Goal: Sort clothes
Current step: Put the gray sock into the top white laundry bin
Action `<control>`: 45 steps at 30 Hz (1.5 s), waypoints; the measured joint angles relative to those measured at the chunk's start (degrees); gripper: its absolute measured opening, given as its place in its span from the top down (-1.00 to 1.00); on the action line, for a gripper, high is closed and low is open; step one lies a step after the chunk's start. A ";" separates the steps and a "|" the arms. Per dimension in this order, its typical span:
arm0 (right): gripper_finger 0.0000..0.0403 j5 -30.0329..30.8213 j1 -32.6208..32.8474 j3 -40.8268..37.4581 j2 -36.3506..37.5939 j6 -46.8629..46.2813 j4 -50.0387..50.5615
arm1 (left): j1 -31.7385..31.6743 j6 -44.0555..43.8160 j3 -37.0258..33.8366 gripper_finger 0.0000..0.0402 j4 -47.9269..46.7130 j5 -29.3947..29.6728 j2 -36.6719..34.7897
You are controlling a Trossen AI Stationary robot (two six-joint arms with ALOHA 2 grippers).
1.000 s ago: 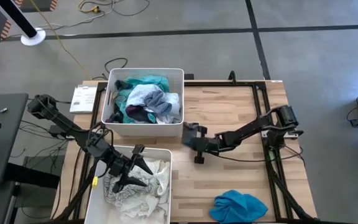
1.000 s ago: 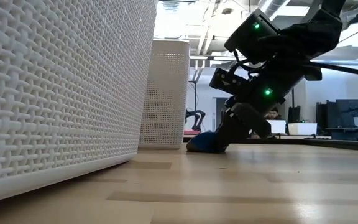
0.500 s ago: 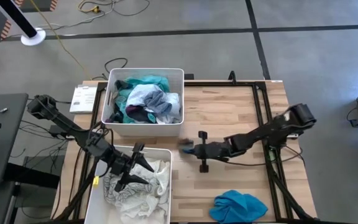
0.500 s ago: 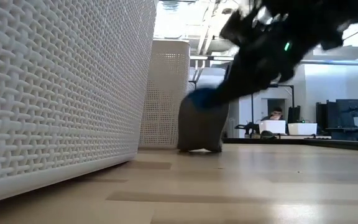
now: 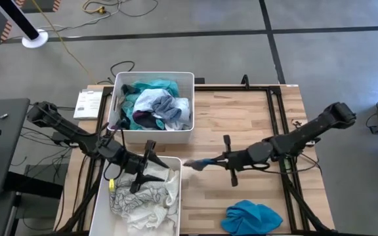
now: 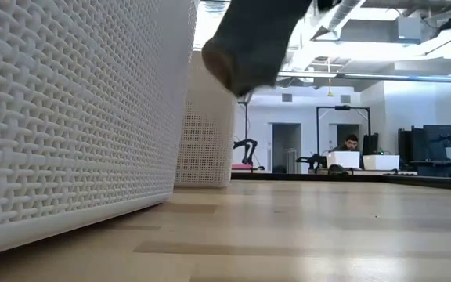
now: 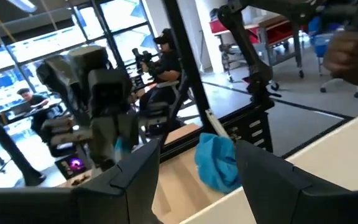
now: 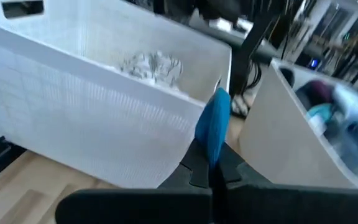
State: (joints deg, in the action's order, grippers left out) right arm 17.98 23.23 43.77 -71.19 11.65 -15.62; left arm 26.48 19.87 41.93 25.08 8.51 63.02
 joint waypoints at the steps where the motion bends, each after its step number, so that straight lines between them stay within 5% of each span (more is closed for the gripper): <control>1: 1.00 0.10 0.26 0.00 0.72 0.69 -0.01 | -0.55 -0.01 0.00 -0.02 0.23 0.00 0.00; 14: 1.00 -0.28 -0.96 3.53 2.27 10.94 -1.62 | -8.79 0.35 0.00 -0.02 6.42 -0.53 0.13; 29: 1.00 -1.54 -5.07 8.07 2.20 15.83 0.42 | -14.35 -7.12 5.33 -0.02 13.31 -5.00 13.33; 40: 1.00 -1.68 -4.83 8.68 2.20 15.89 1.78 | -16.20 -7.55 14.86 -0.02 2.14 -3.02 20.77; 45: 1.00 -1.68 -4.83 8.68 2.18 15.79 2.09 | -16.20 -4.68 17.29 0.27 -2.53 1.23 21.55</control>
State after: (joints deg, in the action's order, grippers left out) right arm 16.29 18.39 52.45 -69.01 27.44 -13.53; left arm 10.28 15.19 59.22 22.55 9.75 84.58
